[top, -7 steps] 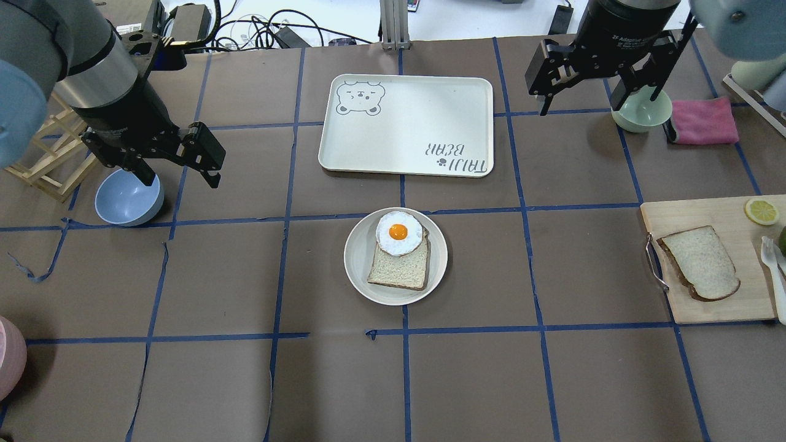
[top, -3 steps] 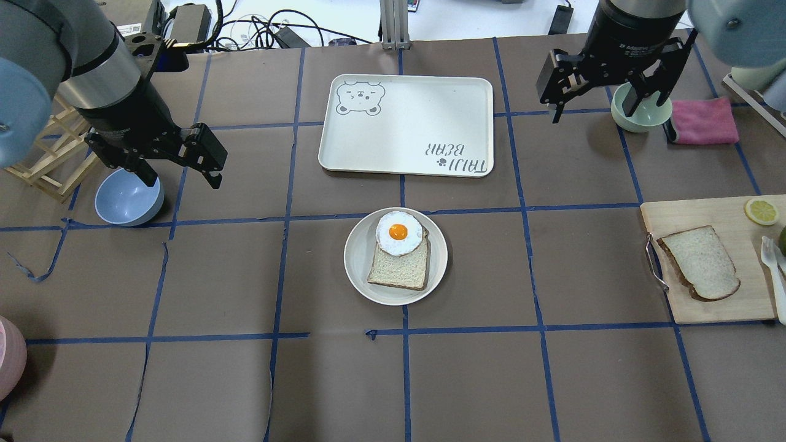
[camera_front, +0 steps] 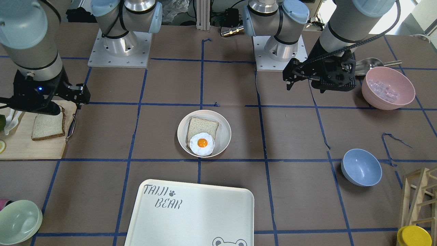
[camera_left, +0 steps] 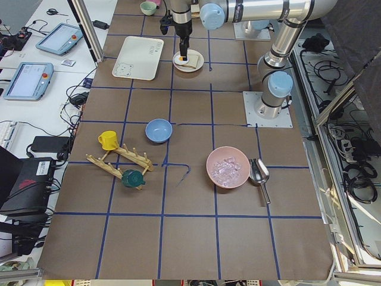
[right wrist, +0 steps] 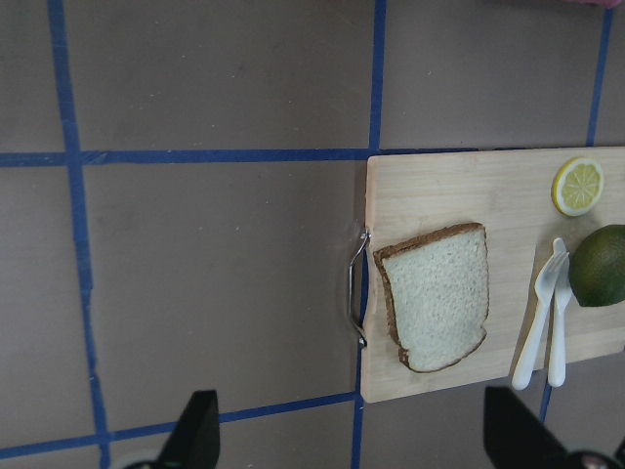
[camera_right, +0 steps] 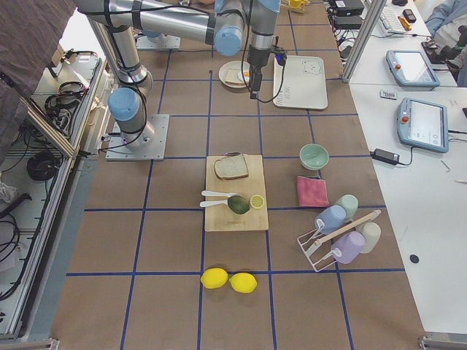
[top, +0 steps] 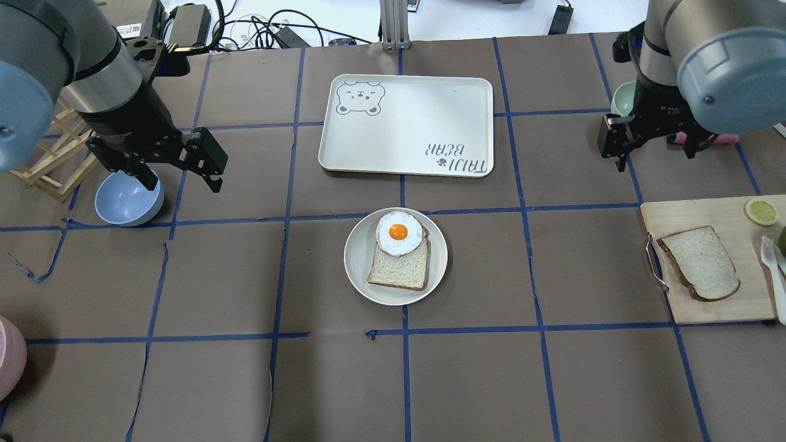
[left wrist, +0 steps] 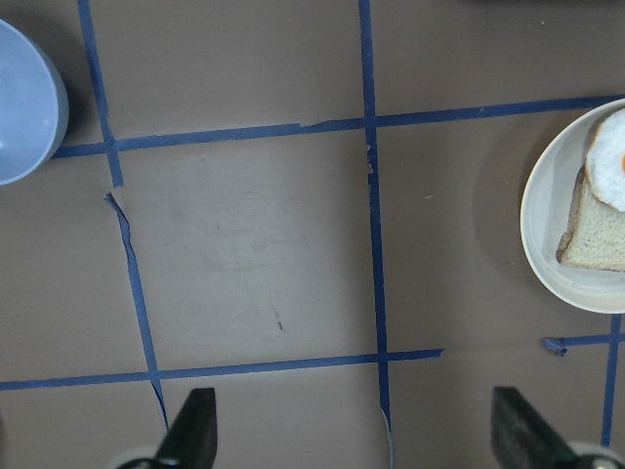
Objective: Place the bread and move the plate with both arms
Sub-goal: 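Move the right gripper down to the bread slice on the cutting board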
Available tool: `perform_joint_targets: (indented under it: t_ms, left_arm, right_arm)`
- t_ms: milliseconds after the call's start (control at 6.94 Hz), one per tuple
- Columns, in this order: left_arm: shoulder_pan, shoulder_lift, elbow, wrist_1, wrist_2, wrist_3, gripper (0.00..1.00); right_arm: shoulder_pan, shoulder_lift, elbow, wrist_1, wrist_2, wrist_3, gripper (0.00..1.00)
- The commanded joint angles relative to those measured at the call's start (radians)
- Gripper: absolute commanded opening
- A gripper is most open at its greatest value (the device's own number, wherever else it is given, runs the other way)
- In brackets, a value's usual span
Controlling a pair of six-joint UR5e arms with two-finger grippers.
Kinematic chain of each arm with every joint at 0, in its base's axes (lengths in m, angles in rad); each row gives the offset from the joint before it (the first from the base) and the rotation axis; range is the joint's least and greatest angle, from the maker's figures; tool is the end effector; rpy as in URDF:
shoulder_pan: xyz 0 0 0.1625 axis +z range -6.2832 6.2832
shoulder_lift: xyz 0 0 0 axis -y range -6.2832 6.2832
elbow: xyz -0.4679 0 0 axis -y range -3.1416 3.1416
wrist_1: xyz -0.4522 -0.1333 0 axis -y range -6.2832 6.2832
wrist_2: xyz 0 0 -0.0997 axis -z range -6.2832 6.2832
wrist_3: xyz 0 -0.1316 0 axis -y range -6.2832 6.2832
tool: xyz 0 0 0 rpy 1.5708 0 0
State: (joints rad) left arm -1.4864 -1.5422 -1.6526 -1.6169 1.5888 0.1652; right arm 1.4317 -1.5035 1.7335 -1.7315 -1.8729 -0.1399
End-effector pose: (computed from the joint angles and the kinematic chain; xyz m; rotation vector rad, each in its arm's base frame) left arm -0.0863 -0.5335 0.4653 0.1279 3.1295 0.1579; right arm 0.0152 -0.5701 0.3940 0.0162 -2.8478 -0.1580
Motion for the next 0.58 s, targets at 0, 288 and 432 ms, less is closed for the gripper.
perform_joint_targets:
  t_ms: [0,288,432]
  left_arm:
    - [0.000,0.001,-0.004,0.000,0.000,0.000,1.00]
    - [0.000,0.005,-0.006,0.000,0.000,0.000,1.00]
    - [0.000,0.004,-0.006,-0.001,0.000,0.000,1.00]
  right_arm:
    - [-0.171,0.000,0.255,-0.312,-0.005,-0.224,1.00]
    - [-0.299,0.034,0.467,-0.583,0.001,-0.375,1.00]
    - [-0.303,0.075,0.497,-0.688,-0.008,-0.436,0.96]
